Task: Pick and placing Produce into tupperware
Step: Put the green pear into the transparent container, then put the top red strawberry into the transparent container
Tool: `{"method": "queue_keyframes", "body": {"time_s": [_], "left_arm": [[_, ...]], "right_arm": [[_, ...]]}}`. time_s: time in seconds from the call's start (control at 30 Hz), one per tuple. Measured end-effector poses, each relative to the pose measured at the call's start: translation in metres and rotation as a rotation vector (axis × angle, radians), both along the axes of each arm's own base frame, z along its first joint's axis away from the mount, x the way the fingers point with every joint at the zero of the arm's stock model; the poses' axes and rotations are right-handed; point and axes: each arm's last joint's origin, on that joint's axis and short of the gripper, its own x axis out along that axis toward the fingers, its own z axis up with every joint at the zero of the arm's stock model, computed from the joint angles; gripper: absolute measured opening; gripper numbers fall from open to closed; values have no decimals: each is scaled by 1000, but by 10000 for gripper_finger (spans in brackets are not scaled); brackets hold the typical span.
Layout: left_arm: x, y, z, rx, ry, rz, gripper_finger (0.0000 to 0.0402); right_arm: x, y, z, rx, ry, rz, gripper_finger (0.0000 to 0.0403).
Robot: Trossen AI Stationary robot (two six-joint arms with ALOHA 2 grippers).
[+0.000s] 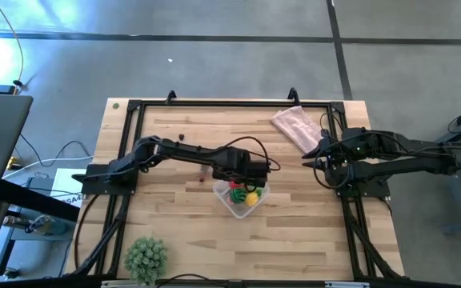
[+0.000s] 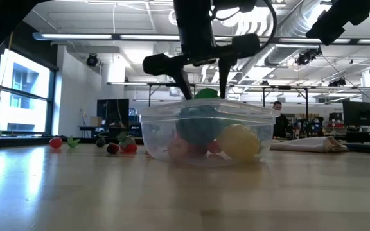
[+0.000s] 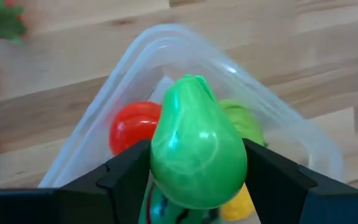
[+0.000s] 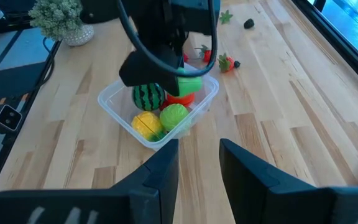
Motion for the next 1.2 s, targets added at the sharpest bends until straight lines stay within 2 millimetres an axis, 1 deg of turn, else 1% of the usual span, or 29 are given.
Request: {"method": "queue_keyframes", "body": {"time_s": [0.1,0.23,0.47,0.6,0.73,0.93,1.1,1.2], "left_arm": [[1,0,-6,-2,20,-3,245],[1,0,-3,1,5,-15,261],[1,0,-4,2,11,-20,290],[1,0,-4,2,12,-22,299],[-2,0,-1,2,24,-22,299],[-12,3,19,8,25,-44,281],[-29,14,42,6,47,-20,261],[-39,23,51,4,75,4,247]], "right_arm": [[0,0,0,0,0,0,105],[0,0,0,0,0,0,105],[0,0,0,0,0,0,105],[0,0,0,0,0,0,105],[0,0,0,0,0,0,105],[0,0,0,0,0,0,105],[0,0,0,0,0,0,105],[0,0,0,0,0,0,105]]}}
